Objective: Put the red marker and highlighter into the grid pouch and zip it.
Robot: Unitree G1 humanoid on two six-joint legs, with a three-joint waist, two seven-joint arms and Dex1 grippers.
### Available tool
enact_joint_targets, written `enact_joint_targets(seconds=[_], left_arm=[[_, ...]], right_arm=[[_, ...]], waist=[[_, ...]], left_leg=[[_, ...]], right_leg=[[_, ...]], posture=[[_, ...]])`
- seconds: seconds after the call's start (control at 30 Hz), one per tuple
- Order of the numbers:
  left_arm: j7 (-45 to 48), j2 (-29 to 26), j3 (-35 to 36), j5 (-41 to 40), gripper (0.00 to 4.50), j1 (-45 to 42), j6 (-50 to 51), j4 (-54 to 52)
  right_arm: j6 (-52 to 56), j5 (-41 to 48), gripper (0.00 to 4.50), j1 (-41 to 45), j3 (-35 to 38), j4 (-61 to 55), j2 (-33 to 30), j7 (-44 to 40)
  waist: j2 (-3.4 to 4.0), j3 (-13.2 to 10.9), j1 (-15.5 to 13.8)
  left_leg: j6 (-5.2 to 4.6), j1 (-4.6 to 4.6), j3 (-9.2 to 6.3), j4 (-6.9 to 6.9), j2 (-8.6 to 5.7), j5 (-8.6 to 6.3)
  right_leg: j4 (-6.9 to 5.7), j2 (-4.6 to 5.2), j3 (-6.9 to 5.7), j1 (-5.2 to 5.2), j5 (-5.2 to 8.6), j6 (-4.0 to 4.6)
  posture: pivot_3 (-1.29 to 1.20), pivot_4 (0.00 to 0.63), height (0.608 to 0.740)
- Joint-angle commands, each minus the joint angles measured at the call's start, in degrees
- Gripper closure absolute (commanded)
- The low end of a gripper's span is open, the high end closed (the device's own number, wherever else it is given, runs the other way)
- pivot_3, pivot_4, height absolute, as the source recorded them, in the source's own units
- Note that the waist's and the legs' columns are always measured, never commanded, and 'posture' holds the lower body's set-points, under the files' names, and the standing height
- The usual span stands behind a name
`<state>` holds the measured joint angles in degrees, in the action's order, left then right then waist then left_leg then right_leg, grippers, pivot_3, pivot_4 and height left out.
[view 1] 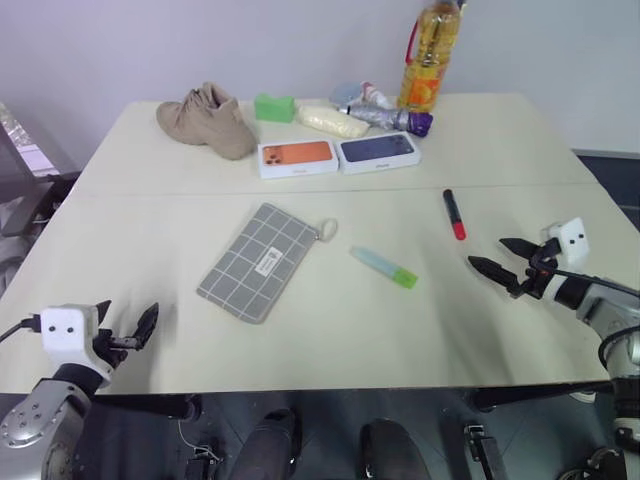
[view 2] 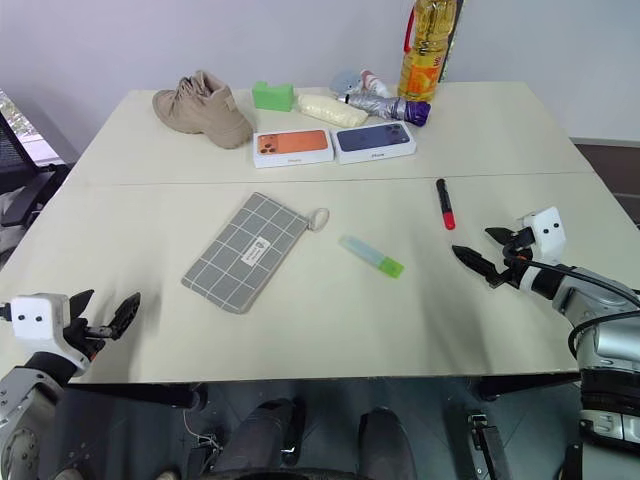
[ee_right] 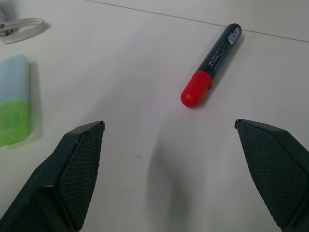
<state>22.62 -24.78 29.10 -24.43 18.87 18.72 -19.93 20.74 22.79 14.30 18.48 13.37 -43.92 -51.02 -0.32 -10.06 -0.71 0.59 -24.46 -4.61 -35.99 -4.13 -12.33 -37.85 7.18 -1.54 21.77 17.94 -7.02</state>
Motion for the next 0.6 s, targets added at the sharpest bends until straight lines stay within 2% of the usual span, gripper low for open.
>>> enact_joint_targets(seconds=[0.03, 0.33, 0.53, 0.6], left_arm=[[0.0, -0.6, 1.0, -0.5, 0.22, 0.1, 0.0, -2.2], [1.0, -0.6, -0.2, 1.3, 0.22, -1.6, -2.3, -1.1], [2.6, 0.8, -3.0, 3.4, 0.22, -0.9, -7.4, -1.4], [3.9, 0.5, -4.3, 4.0, 0.00, -0.6, -8.4, -1.1]], right_arm=[[-1.1, 0.3, 0.00, 1.0, 0.4, -1.3, -0.2, 0.1], [0.2, 1.4, 0.00, 2.5, -1.5, -6.4, 1.2, 0.0], [2.1, 3.2, 0.00, 7.0, -6.7, -13.3, 6.0, 0.7], [4.7, 4.4, 0.53, 9.5, -9.0, -16.6, 9.1, 2.3]], waist=[[0.00, 0.0, 0.0], [0.00, 0.0, 0.1], [0.00, 0.0, 0.1], [0.01, 0.0, 0.2]], left_leg=[[0.00, 0.00, 0.00, 0.00, 0.00, 0.00], [0.00, 0.00, 0.00, 0.01, 0.00, 0.00], [0.00, 0.00, -0.01, 0.01, 0.01, 0.00], [0.00, 0.00, -0.01, 0.04, 0.02, 0.00]], right_leg=[[0.00, 0.00, 0.00, 0.00, 0.00, 0.00], [0.00, -0.01, -0.01, 0.01, 0.00, 0.00], [0.00, -0.01, 0.00, 0.02, 0.00, 0.00], [0.00, -0.02, 0.00, 0.05, 0.00, 0.00]], posture=[[0.00, 0.150, 0.739], [0.00, 0.150, 0.739], [0.00, 0.150, 0.739], [0.00, 0.150, 0.739]])
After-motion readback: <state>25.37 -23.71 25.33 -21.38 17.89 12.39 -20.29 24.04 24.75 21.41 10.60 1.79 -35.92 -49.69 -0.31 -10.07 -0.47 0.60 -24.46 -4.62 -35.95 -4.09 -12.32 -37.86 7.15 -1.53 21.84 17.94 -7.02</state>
